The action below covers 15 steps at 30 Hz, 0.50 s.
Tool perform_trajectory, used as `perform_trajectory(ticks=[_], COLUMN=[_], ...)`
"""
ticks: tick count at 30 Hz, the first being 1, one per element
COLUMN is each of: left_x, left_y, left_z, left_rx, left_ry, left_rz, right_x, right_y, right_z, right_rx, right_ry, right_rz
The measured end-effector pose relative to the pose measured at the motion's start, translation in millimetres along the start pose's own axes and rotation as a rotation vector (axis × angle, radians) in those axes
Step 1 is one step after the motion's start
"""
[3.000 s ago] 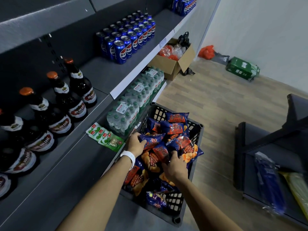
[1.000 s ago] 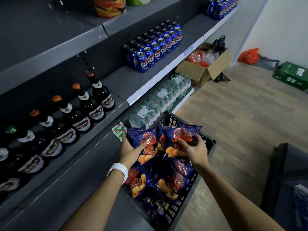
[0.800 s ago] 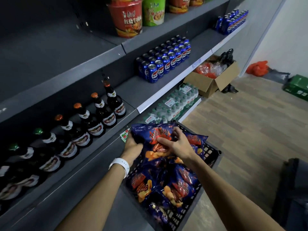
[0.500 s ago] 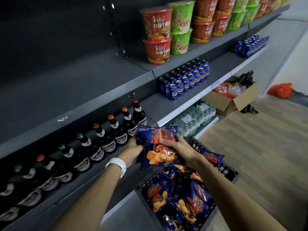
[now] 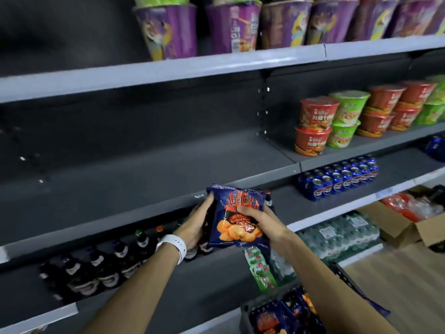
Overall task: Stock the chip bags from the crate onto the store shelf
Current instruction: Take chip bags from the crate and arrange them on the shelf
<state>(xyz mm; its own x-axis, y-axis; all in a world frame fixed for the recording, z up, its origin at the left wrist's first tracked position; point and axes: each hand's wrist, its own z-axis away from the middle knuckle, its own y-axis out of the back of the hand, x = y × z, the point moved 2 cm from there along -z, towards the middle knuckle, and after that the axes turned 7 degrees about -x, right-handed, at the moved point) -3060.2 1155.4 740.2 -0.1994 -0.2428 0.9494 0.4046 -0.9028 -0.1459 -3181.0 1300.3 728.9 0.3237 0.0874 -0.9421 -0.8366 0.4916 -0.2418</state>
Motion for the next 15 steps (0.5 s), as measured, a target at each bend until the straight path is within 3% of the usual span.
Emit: perform_trajectory(ticks=[10, 15], left_x=[75, 83], left_y=[108, 176], left_z=[112, 177], left_rx=[0.245, 0.478], left_ry=[-0.227, -0.261], left_rz=[-0.118, -0.165], right_x=[-64, -56], right_y=[-174, -269], right_z=[-36, -55], right_rx=[-0.139, -0.203], right_ry=[0.173, 0.214], right_rz=[0.156, 0.236])
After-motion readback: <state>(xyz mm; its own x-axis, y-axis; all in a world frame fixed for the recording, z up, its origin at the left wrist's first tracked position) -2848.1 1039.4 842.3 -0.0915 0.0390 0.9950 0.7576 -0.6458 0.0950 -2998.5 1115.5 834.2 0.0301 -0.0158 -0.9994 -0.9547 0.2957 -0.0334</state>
